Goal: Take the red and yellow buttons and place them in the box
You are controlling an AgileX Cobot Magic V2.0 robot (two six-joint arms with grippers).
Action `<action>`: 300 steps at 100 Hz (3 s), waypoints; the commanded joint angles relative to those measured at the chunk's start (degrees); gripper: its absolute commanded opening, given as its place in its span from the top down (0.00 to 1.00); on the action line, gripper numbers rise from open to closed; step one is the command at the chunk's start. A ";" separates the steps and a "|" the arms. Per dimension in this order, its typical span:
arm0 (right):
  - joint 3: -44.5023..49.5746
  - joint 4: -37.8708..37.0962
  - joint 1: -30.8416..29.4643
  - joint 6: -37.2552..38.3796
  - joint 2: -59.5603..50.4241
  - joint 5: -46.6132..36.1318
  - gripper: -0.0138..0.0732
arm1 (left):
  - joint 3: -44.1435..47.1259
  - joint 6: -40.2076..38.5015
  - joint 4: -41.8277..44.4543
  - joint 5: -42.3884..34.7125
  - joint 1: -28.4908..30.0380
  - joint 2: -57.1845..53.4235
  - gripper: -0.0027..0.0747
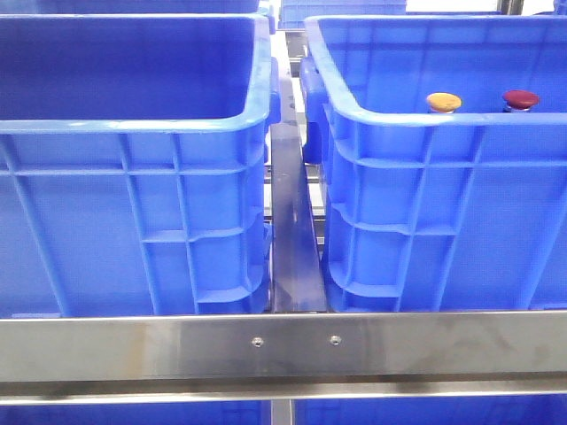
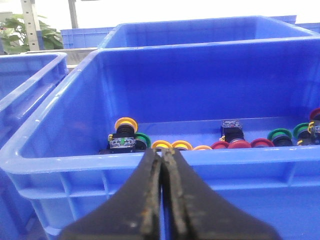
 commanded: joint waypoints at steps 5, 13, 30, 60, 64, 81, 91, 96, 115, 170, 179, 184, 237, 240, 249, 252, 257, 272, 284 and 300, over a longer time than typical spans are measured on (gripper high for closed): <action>-1.55 2.21 0.09 -0.63 0.39 -1.29 0.92 | 2.93 -0.49 -0.04 -5.15 0.10 -1.71 0.99; -1.55 2.21 0.09 -0.63 0.39 -1.29 0.92 | 2.93 -0.49 -0.04 -5.15 0.10 -1.71 0.99; -1.55 2.21 0.09 -0.63 0.39 -1.29 0.92 | 2.93 -0.49 -0.04 -5.15 0.10 -1.71 0.99; 0.59 2.28 0.15 -2.00 -2.39 -10.76 0.92 | 2.93 -0.49 -0.04 -5.15 0.10 -1.71 0.99; 1.59 2.12 0.15 -2.00 -3.11 -13.42 0.92 | 2.93 -0.49 -0.04 -5.15 0.10 -1.71 0.99; 3.39 -11.91 0.22 8.96 -5.12 -16.86 0.92 | 2.93 -0.49 -0.04 -5.15 0.10 -1.71 0.99; 3.39 -29.65 0.94 26.60 -5.12 -17.71 0.92 | 2.93 -0.49 -0.04 -5.15 0.10 -1.71 0.99; 3.39 -39.67 1.57 36.61 -5.12 -18.36 0.92 | 2.93 -0.49 -0.04 -5.15 0.10 -1.71 0.99; 5.64 -68.75 4.57 61.70 -5.31 -32.18 0.92 | 2.93 -0.49 -0.04 -5.15 0.10 -1.71 0.99; 22.36 -75.75 8.13 71.78 -16.39 -36.70 0.92 | 2.93 -0.49 -0.04 -5.03 0.10 -1.71 0.99; 22.36 -75.75 9.24 71.78 -16.39 -37.36 0.92 | 2.93 -0.49 -0.04 -5.03 0.10 -1.71 0.99; 22.36 -75.75 9.77 71.78 -16.39 -37.72 0.92 | 2.93 -0.49 -0.04 -5.03 0.10 -1.71 0.99; 22.36 -75.75 9.91 71.71 -16.39 -38.92 0.92 | 2.93 -0.49 -0.04 -5.03 0.10 -1.71 0.99; 22.36 -75.75 9.91 71.71 -16.39 -38.92 0.92 | 2.93 -0.49 -0.04 -5.03 0.10 -1.71 0.99; 22.36 -75.75 9.91 71.71 -16.39 -38.92 0.92 | 2.93 -0.49 -0.04 -5.03 0.10 -1.71 0.99; 22.36 -75.75 9.91 71.71 -16.39 -38.92 0.92 | 2.93 -0.49 -0.04 -5.03 0.10 -1.71 0.99; 22.36 -75.75 9.91 71.71 -16.39 -38.92 0.92 | 2.93 -0.49 -0.04 -5.03 0.10 -1.71 0.99; 22.36 -75.75 9.91 71.71 -16.39 -38.92 0.92 | 2.93 -0.49 -0.04 -5.03 0.10 -1.71 0.99; 22.36 -75.75 9.91 71.71 -16.39 -38.92 0.92 | 2.93 -0.49 -0.04 -5.03 0.10 -1.71 0.99; 22.36 -75.75 9.91 71.71 -16.39 -38.92 0.92 | 2.93 -0.49 -0.04 -5.03 0.10 -1.71 0.99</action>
